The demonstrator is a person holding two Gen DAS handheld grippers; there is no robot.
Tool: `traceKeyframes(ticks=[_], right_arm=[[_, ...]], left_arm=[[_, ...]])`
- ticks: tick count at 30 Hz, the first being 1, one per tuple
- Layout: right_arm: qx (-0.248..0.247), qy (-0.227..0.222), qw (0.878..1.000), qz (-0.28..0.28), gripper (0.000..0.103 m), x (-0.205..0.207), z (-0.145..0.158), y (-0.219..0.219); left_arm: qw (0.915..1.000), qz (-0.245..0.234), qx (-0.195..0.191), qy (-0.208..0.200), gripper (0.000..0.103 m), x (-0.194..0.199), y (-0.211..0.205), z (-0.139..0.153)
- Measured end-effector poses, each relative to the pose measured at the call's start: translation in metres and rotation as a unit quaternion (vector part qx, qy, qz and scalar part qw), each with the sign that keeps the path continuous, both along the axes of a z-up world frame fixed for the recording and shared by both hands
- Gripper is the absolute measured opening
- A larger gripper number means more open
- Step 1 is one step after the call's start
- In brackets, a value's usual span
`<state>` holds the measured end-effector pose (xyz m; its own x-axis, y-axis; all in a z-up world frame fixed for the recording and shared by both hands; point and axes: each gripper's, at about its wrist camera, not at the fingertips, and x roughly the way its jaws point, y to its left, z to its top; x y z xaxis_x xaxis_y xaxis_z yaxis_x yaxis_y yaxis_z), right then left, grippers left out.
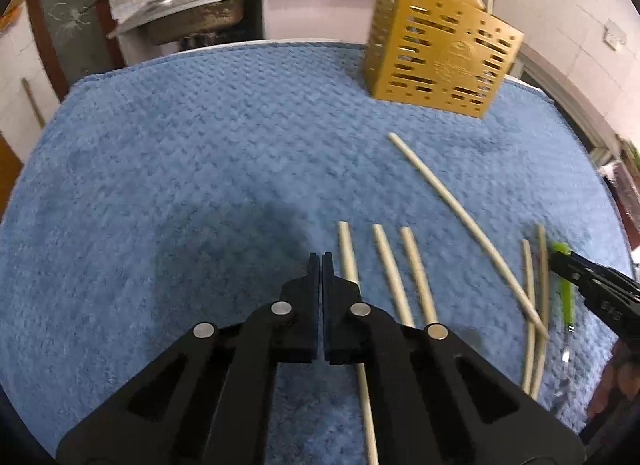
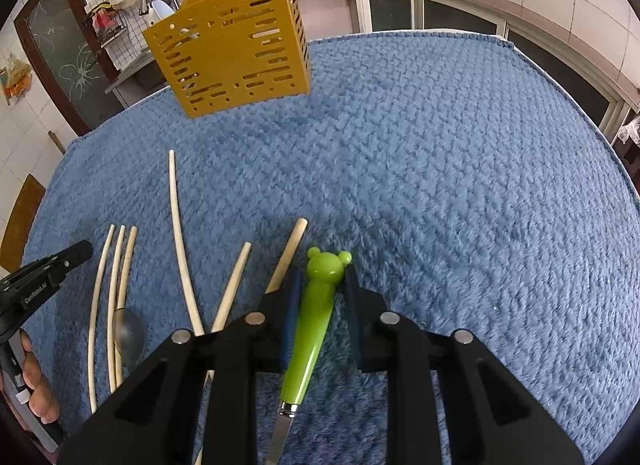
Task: Organize utensils
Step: 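Close the right gripper on the green knife handle while the left gripper grasps a chopstick, then lift the knife with the right tool while the left tool carries the chopstick to the yellow holder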
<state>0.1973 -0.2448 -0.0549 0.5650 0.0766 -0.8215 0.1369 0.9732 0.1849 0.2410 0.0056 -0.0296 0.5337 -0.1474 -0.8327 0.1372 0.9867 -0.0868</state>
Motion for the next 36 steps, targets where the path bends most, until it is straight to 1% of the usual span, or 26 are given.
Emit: traceKeyframes(ticks=[3, 5, 8, 11, 14, 17, 18, 20, 23, 26, 27, 31, 36], right_arm=[[0.000, 0.000, 1.000, 0.001, 0.022, 0.000, -0.001, 0.001], [-0.001, 0.000, 1.000, 0.001, 0.022, 0.000, -0.001, 0.001], [0.001, 0.000, 1.000, 0.001, 0.022, 0.000, -0.001, 0.001], [0.001, 0.000, 1.000, 0.001, 0.022, 0.000, -0.001, 0.002], [0.001, 0.001, 1.000, 0.002, 0.022, 0.000, -0.002, 0.001], [-0.001, 0.002, 1.000, 0.002, 0.022, 0.000, -0.002, 0.002], [-0.001, 0.003, 1.000, 0.002, 0.022, 0.001, -0.002, 0.002], [-0.001, 0.003, 1.000, 0.002, 0.022, 0.001, -0.002, 0.001], [-0.005, 0.004, 1.000, 0.004, 0.022, 0.002, -0.002, 0.002], [-0.011, 0.005, 1.000, 0.007, 0.022, 0.003, -0.002, 0.005], [-0.011, 0.004, 1.000, 0.008, 0.022, 0.002, -0.001, 0.005], [-0.006, -0.006, 1.000, 0.009, 0.022, -0.001, 0.004, 0.004], [-0.002, -0.027, 1.000, 0.008, 0.020, -0.006, 0.017, -0.001]], left_arm=[[0.9999, -0.010, -0.005, -0.002, 0.000, -0.003, -0.005, 0.005], [0.9998, -0.019, -0.009, 0.004, 0.000, -0.004, -0.010, 0.005], [0.9996, -0.021, -0.001, 0.016, 0.000, -0.002, -0.014, 0.000], [0.9995, -0.011, 0.011, 0.027, 0.001, 0.002, -0.013, -0.008], [0.9995, -0.010, 0.012, 0.026, 0.006, 0.004, -0.012, -0.009], [0.9992, -0.012, 0.016, 0.036, 0.020, 0.008, -0.016, -0.012], [0.9990, -0.014, 0.018, 0.038, 0.021, 0.009, -0.018, -0.013], [0.9988, -0.015, 0.031, 0.035, 0.022, 0.008, -0.022, -0.015], [0.9987, -0.011, 0.034, 0.038, 0.021, 0.011, -0.024, -0.015], [0.9985, -0.009, 0.038, 0.040, 0.012, 0.014, -0.022, -0.015], [0.9985, -0.010, 0.036, 0.039, 0.006, 0.014, -0.022, -0.014], [0.9993, -0.005, 0.025, 0.028, 0.006, 0.010, -0.016, -0.007], [1.0000, -0.003, 0.001, 0.000, 0.005, 0.001, -0.010, 0.015]])
